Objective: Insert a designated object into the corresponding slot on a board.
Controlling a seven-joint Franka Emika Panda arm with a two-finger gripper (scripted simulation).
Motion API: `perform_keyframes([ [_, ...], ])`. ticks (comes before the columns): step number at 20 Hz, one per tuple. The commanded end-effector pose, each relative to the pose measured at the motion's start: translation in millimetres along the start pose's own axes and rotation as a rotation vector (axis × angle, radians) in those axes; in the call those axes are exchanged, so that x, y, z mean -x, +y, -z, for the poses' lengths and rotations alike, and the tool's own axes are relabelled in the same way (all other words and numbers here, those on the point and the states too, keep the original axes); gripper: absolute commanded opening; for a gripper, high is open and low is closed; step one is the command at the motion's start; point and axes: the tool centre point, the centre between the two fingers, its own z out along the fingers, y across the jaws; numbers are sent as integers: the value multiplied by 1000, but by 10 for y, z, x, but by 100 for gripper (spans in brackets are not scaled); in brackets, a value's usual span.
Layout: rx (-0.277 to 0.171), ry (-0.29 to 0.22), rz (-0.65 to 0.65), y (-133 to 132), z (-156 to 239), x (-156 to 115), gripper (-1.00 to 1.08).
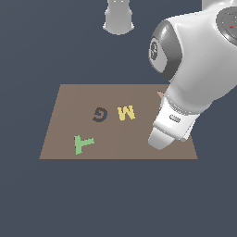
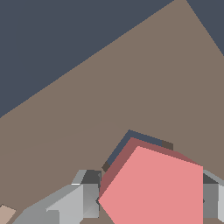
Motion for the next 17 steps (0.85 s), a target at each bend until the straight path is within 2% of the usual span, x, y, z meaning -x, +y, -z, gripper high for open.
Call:
perform_keyframes([
  [1,1,0,-1,6,-10,2,-100],
  [7,2,-1,3,2,-97,-27,-100],
  [8,2,-1,3,2,-97,-27,100],
  [17,2,-1,3,2,-97,-27,100],
])
